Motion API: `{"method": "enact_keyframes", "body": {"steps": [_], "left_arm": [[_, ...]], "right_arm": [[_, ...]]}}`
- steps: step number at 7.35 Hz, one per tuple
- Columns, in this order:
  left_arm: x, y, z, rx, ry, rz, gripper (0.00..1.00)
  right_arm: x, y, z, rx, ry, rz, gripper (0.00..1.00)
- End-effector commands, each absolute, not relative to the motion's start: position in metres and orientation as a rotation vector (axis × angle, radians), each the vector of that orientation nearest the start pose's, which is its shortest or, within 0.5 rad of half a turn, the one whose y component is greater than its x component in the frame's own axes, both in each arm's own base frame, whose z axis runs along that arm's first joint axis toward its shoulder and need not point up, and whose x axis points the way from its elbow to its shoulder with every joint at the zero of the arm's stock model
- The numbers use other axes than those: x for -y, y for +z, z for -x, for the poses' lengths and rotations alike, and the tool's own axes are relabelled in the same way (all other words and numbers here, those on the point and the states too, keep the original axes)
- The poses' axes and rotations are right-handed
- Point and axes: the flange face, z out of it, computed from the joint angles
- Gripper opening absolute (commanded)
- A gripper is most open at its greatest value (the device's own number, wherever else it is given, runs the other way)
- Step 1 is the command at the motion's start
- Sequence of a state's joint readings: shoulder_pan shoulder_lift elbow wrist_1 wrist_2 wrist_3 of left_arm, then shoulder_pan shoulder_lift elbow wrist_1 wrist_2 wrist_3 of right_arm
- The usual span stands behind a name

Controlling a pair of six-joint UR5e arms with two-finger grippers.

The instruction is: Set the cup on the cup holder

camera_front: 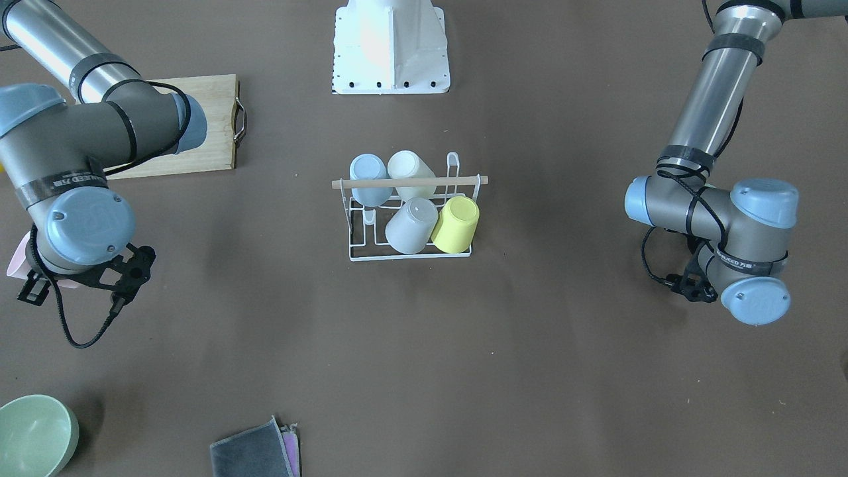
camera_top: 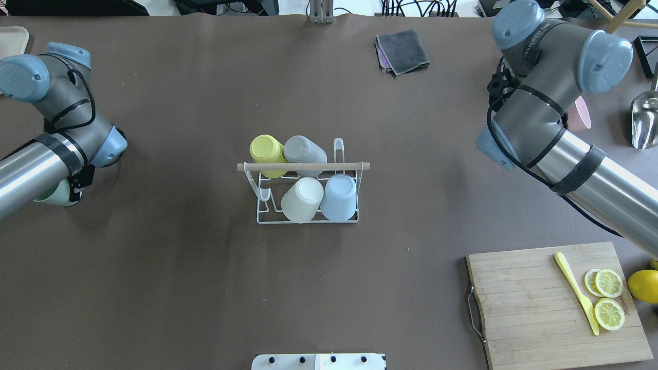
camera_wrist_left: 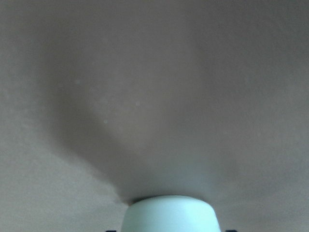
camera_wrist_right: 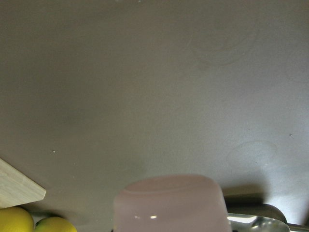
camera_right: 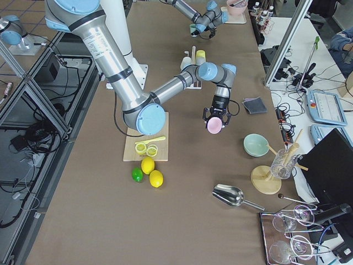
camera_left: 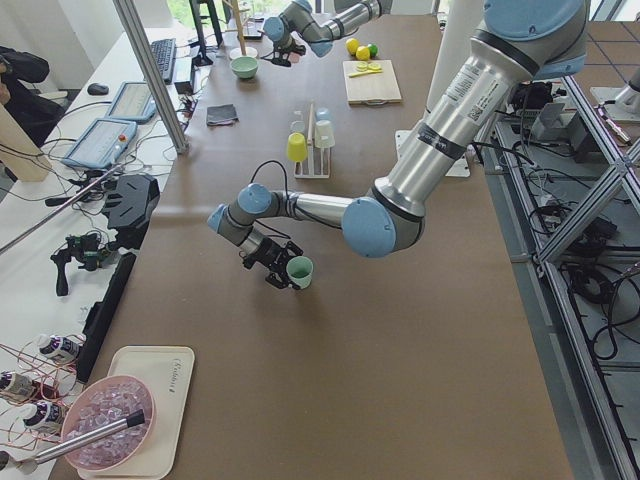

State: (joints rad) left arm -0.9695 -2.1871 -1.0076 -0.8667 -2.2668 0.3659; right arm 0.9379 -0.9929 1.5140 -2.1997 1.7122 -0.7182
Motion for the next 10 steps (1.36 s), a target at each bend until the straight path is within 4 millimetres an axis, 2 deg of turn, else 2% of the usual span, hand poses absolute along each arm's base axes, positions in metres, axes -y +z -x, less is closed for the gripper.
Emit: {"method": "enact_keyframes", "body": {"steps": [1, 2, 3, 5, 6, 8, 9, 10], "left_arm": [[0.589, 0.599, -0.316, -0.598, 0.662, 0.731, 0.00], [0.588, 0.588, -0.309, -0.608, 0.676, 0.729, 0.00], [0.591, 0.579, -0.296, -0.626, 0.712, 0.725, 0.00], [0.598, 0.538, -0.269, -0.593, 0.723, 0.674, 0.00], [0.606, 0.524, -0.250, -0.605, 0.703, 0.634, 0.00], [0.622, 0.508, -0.210, -0.621, 0.631, 0.578, 0.00], [0.619, 0.487, -0.201, -0.613, 0.601, 0.529, 0.00], [0.607, 0.473, -0.194, -0.603, 0.567, 0.492, 0.00]], "right_arm": [[0.617, 0.444, 0.267, 0.217, -1.348, 0.027, 0.00], [0.616, 0.444, 0.266, 0.312, -1.341, -0.018, 0.00], [0.625, 0.429, 0.252, 0.370, -1.323, -0.075, 0.00], [0.619, 0.391, 0.261, 0.484, -1.401, -0.225, 0.00], [0.620, 0.382, 0.264, 0.558, -1.472, -0.341, 0.00], [0.621, 0.380, 0.276, 0.570, -1.526, -0.512, 0.00], [0.620, 0.373, 0.274, 0.594, -1.526, -0.547, 0.00], [0.622, 0.366, 0.277, 0.592, -1.523, -0.589, 0.00]]}}
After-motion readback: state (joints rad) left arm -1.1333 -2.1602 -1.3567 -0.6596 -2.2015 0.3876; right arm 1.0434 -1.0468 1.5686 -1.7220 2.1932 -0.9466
